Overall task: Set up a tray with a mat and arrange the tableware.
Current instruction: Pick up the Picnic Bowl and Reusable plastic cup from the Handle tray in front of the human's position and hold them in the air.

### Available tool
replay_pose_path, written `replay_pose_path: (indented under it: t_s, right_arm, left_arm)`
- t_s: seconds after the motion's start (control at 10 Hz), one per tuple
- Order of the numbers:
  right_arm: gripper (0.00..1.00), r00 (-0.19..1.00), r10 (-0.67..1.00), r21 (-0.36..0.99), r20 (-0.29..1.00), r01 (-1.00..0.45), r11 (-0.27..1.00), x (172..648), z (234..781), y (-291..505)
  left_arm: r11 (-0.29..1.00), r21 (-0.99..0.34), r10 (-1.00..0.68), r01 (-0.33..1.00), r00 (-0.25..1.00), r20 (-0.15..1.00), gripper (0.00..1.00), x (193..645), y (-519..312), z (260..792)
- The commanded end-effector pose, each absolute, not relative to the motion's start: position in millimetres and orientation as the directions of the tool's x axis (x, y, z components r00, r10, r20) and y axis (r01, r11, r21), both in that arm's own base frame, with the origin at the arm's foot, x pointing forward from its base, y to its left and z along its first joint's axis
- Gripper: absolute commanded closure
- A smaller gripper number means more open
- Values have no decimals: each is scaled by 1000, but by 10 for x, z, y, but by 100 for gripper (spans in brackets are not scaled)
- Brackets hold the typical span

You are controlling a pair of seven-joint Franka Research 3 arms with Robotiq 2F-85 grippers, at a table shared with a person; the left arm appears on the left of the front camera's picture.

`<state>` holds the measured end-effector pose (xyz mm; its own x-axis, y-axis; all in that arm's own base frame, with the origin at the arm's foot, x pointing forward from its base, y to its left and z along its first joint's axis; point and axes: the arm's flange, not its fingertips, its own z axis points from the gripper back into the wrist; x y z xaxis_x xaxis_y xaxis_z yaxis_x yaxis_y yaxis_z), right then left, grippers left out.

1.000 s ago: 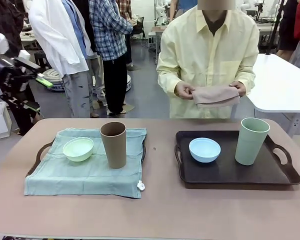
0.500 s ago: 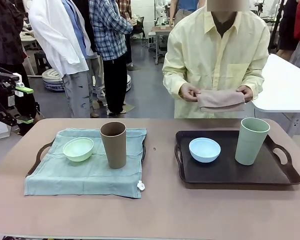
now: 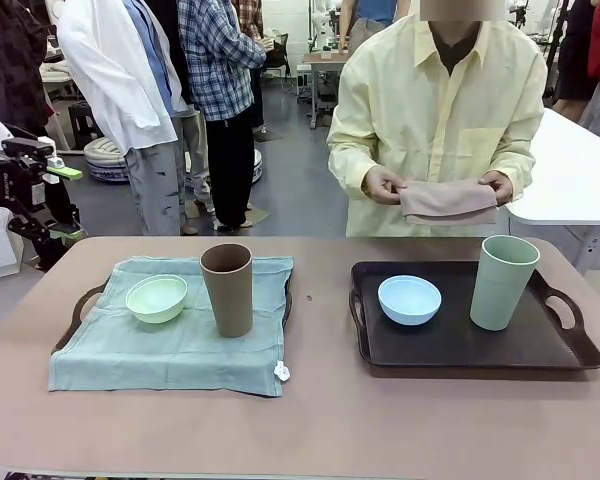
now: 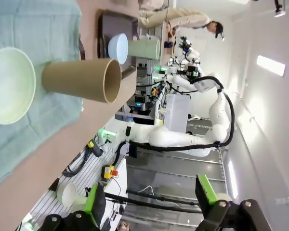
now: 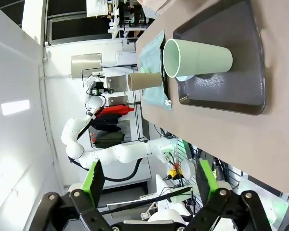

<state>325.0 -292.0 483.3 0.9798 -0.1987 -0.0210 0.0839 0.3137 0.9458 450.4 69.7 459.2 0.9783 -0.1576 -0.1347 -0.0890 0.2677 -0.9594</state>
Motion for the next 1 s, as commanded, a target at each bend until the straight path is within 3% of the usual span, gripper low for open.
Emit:
replay_pose_path:
  t_s: [0.0,0.2,0.6,0.7,0.8,0.9]
  right_arm:
    - [0,975,-221,938,-14,90,335,3097,4806,-2837]
    - [0,971,-240,937,-10,93,337,3055,4787,-2822]
    - [0,957,-289,919,19,97,383,3077,4798,-2676]
    - [0,970,-243,935,6,80,344,3118,4816,-2847]
    - [0,970,-243,935,6,80,344,3118,4816,-2847]
    - [0,970,-243,935,6,80,344,3118,4816,-2847]
  left_arm:
    - [296,-955,-75,-11,997,-35,0,4497,611,4646]
    - [377,-926,60,27,997,53,0,4371,541,4684]
    - [445,-893,147,70,978,150,0,4188,510,4773]
    - [445,-891,129,92,978,165,0,4200,487,4736]
    - [426,-904,105,39,990,92,0,4286,622,4813]
    - [426,-904,105,39,990,92,0,4286,622,4813]
